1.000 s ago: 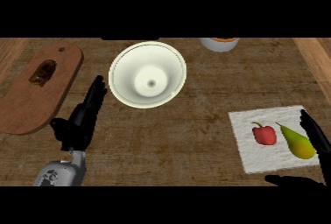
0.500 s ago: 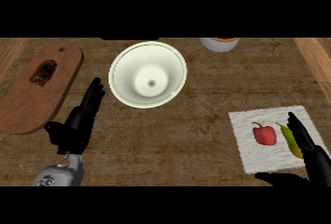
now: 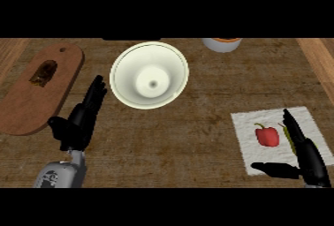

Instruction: Pick the bell pepper from the placemat and place it in the bowl

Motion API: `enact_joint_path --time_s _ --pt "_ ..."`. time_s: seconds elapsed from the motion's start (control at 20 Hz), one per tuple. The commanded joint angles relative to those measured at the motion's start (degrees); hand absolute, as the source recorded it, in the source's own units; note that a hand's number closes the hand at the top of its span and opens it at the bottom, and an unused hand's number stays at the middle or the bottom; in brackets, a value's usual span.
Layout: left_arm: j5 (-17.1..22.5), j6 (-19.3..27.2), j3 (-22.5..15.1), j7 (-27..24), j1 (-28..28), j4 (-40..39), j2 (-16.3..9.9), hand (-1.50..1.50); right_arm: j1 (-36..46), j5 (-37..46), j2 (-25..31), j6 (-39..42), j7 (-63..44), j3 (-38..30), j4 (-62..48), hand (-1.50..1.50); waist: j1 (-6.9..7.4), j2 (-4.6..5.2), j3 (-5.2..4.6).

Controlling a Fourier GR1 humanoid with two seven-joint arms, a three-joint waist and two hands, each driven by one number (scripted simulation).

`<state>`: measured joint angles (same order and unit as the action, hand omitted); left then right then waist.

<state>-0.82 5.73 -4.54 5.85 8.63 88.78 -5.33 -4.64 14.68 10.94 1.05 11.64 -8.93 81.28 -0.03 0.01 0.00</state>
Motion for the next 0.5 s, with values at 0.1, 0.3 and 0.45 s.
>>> enact_joint_path --time_s 0.1,0.3,0.45 --pt "-0.6 -1.1 -0.9 -1.9 -4.2 2.1 0.4 0.0 2.1 6.8 0.6 -5.9 -2.2 -0.1 -4.4 -1.5 0.19 -0.04 0.0" --pt "-2.7 0.1 -1.5 -1.3 -2.7 0.8 2.0 0.0 0.9 8.6 1.7 -5.6 -1.8 0.3 -5.0 -1.5 -0.05 -0.04 -0.01" --pt "-1.8 -0.1 0.6 -0.9 -1.6 0.4 2.1 0.0 6.2 6.5 1.6 -3.0 -0.2 -0.4 -11.9 -1.5 0.06 -0.02 0.0"
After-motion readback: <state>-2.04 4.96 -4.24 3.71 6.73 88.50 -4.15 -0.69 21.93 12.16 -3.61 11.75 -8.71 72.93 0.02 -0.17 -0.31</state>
